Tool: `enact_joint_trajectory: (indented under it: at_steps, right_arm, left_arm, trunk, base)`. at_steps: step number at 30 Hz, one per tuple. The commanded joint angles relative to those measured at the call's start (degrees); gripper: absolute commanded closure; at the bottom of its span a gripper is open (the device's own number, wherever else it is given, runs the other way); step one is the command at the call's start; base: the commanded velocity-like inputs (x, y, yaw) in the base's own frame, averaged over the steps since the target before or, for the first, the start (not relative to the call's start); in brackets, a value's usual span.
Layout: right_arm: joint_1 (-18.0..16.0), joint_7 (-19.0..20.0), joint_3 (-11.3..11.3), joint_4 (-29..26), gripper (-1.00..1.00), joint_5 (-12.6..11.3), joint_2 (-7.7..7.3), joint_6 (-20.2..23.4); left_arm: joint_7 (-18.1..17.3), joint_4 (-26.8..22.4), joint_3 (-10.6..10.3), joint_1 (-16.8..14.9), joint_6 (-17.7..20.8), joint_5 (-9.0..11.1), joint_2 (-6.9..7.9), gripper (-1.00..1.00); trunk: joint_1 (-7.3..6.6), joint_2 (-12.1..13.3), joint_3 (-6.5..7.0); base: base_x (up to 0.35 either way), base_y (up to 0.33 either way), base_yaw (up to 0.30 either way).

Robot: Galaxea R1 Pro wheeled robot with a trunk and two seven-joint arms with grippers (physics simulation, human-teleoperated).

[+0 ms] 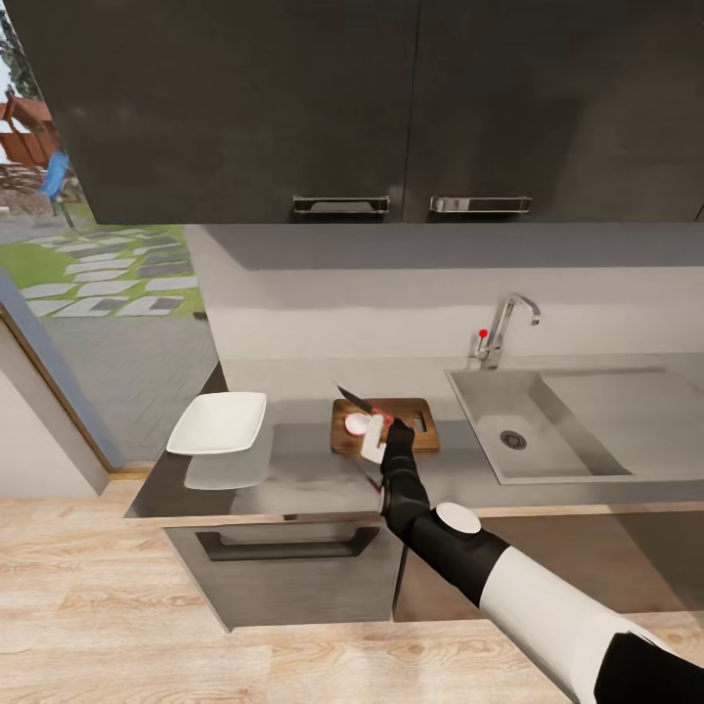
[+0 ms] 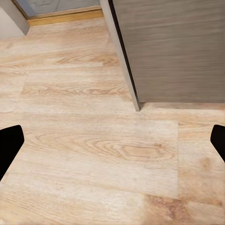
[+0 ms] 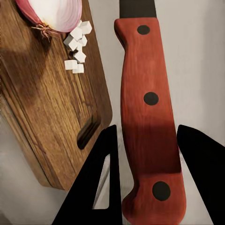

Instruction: In the kitchen, take the Vidalia onion out of the sink, dice it on the chopping board with the paring knife, put the diced onion into the bowl on the countertop, then place both the paring knife and the chopping board into the sink.

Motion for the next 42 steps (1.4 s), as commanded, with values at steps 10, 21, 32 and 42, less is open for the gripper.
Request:
enact_joint_trajectory:
  at_steps: [10,21,32,42]
  right_arm:
    - [-0.1,-0.2,0.2,2.4,1.00,-0.4,0.06,0.1]
    - [-0.1,-0.2,0.4,6.5,1.00,-0.4,0.15,-0.1]
    - [-0.1,-0.8,0.2,6.4,1.00,-0.1,0.14,-0.3]
    - [-0.1,-2.2,-23.6,-8.4,1.00,-0.2,-0.19,-1.2]
  left_arm:
    - [-0.1,0.2,-0.5,-0.1,-0.2,0.6,-0.02,-1.00]
    - [-0.2,0.2,-0.5,-0.1,2.2,0.6,-0.06,-1.00]
    - [-0.2,0.2,-0.5,-0.1,2.2,0.6,-0.11,-1.00]
    - [-0.2,0.2,-0.5,-0.1,2.2,0.6,-0.17,-1.00]
  trunk:
    - [0.03,-0.1,-0.12]
    - [0.03,-0.1,-0.12]
    - [0.03,-0.1,-0.12]
    - [0.03,-0.1,-0.12]
  base:
    - [0.000,0.000,0.000]
    - [0.000,0.000,0.000]
    - [0.000,0.000,0.000]
    - [0.000,0.000,0.000]
